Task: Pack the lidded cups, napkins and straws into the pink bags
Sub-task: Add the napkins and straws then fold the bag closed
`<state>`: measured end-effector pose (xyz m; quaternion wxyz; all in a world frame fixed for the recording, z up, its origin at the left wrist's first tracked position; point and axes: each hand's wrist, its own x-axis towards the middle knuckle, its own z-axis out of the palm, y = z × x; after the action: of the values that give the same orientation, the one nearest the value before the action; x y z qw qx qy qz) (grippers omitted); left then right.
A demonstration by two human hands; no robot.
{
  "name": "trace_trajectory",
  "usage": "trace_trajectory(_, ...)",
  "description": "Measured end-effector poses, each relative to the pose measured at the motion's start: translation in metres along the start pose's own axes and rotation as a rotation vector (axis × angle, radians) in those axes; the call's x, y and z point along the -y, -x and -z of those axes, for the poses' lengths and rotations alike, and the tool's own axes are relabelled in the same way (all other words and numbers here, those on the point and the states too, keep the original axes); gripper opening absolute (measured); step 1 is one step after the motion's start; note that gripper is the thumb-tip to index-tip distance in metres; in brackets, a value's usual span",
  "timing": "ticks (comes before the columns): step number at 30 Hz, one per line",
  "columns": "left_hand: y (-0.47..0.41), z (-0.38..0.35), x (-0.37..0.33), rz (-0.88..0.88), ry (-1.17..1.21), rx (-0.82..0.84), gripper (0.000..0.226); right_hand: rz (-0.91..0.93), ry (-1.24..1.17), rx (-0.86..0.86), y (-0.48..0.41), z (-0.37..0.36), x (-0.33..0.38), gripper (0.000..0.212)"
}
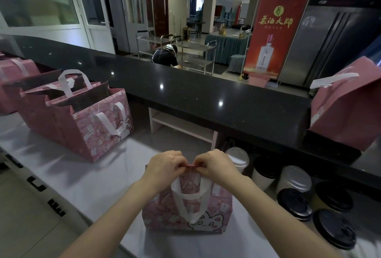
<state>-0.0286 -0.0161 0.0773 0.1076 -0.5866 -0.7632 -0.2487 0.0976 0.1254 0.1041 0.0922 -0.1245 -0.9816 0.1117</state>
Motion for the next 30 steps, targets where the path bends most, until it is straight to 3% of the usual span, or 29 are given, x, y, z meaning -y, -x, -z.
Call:
trace_trajectory(6, 0.002, 0.005, 0.000, -0.014, -0.020, -0.052, 0.008, 0.022, 0.026, -0.050, -0.004, -0.004, -0.005, 0.022)
trace_trajectory(10, 0.011, 0.023, 0.020, 0.067, 0.110, 0.027, 0.035, -0.074, -0.188, 0.055, 0.004, 0.009, -0.029, 0.042)
trace_trajectory(13, 0.029, 0.037, 0.043, 0.101, 0.113, 0.045, 0.029, -0.173, -0.337, 0.096, 0.022, 0.021, -0.058, 0.035)
trace_trajectory(18, 0.050, 0.041, 0.056, 0.168, 0.213, 0.047, 0.018, -0.169, -0.298, 0.129, 0.040, 0.030, -0.077, 0.032)
trace_trajectory(24, 0.048, 0.031, 0.046, 0.164, 0.128, -0.089, 0.011, -0.232, -0.277, -0.049, 0.034, 0.016, -0.071, 0.005)
trace_trajectory(30, 0.057, 0.026, 0.041, 0.255, 0.107, -0.234, 0.013, -0.302, -0.289, -0.184, 0.010, 0.002, -0.058, 0.011)
